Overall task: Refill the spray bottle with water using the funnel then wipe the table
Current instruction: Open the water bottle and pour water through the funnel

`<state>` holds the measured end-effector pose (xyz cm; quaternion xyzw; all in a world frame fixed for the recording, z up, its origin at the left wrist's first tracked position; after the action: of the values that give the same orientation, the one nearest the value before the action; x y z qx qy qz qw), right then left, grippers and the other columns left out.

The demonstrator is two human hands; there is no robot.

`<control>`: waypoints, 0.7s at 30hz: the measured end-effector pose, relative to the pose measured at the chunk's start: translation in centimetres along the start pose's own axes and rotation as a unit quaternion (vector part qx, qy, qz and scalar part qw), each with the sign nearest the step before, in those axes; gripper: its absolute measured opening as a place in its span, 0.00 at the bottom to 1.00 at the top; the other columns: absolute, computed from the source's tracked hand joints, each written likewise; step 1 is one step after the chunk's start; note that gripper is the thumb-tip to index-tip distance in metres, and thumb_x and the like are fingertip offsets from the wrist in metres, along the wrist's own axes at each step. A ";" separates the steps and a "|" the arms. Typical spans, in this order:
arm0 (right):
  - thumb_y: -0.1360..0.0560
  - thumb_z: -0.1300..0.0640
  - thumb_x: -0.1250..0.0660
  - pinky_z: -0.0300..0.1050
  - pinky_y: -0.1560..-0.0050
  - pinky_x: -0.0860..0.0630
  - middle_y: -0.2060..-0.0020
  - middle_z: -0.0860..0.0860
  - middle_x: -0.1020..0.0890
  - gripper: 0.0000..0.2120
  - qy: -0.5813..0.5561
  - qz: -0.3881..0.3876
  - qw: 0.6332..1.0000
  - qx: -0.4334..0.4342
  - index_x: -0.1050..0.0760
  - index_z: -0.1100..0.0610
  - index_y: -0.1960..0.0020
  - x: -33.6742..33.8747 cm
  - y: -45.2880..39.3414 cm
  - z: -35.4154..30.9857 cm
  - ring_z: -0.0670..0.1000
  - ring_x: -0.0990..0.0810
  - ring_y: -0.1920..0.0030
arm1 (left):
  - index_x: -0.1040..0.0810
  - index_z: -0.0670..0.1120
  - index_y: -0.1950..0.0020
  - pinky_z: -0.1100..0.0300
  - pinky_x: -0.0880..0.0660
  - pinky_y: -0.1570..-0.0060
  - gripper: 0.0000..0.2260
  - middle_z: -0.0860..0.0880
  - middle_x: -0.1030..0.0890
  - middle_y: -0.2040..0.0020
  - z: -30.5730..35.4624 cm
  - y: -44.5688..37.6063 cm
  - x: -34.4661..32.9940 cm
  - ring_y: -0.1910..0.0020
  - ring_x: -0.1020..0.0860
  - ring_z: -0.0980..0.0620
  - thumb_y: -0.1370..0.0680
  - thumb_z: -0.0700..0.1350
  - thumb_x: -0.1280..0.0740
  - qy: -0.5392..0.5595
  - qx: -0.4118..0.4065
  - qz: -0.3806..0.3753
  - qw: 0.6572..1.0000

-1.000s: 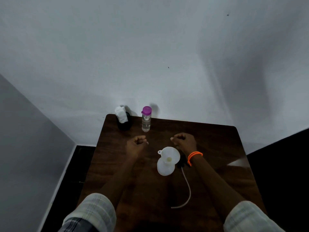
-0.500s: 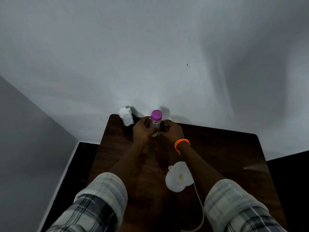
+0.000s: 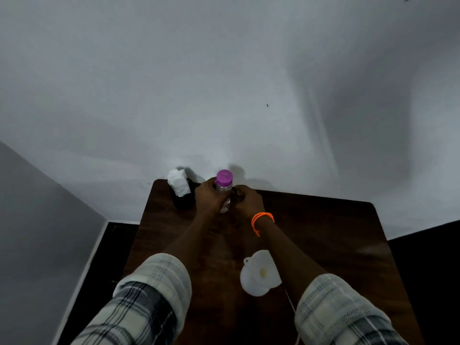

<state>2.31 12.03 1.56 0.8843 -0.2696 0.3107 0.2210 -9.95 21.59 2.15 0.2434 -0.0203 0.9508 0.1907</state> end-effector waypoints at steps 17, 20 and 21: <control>0.38 0.56 0.16 0.39 0.49 0.19 0.54 0.45 0.13 0.24 -0.140 0.040 0.979 0.141 0.18 0.51 0.44 10.4 6.7 -5.1 0.41 0.15 0.52 | 0.15 0.53 0.57 0.56 0.19 0.59 0.18 0.55 0.14 0.63 12.5 4.9 4.5 0.62 0.16 0.59 0.39 0.63 0.20 0.095 -0.078 -0.057 0.991; 0.37 0.54 0.17 0.40 0.50 0.20 0.54 0.45 0.12 0.21 -0.143 0.029 0.977 0.157 0.17 0.51 0.45 12.2 7.9 -5.7 0.43 0.15 0.52 | 0.15 0.52 0.49 0.53 0.17 0.53 0.19 0.52 0.13 0.56 14.2 5.4 5.0 0.54 0.15 0.50 0.36 0.57 0.19 0.185 -0.040 -0.121 0.974; 0.37 0.54 0.17 0.39 0.51 0.21 0.54 0.45 0.12 0.20 -0.138 0.026 0.977 0.161 0.16 0.51 0.46 12.8 8.3 -5.9 0.43 0.15 0.52 | 0.15 0.51 0.46 0.53 0.18 0.51 0.17 0.50 0.13 0.52 14.7 5.7 5.2 0.49 0.15 0.47 0.32 0.52 0.20 0.240 -0.013 -0.149 0.959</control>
<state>3.16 4.65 16.16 0.9353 -0.2665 0.2311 0.0282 -9.60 16.26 17.84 0.0058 0.0502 0.9418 0.3324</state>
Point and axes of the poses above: each hand's wrist, its own y-axis away from the middle knuckle, its own x-axis out of the back of the hand, z = x × y, the point moved 6 cm from there along -y, towards the middle knuckle
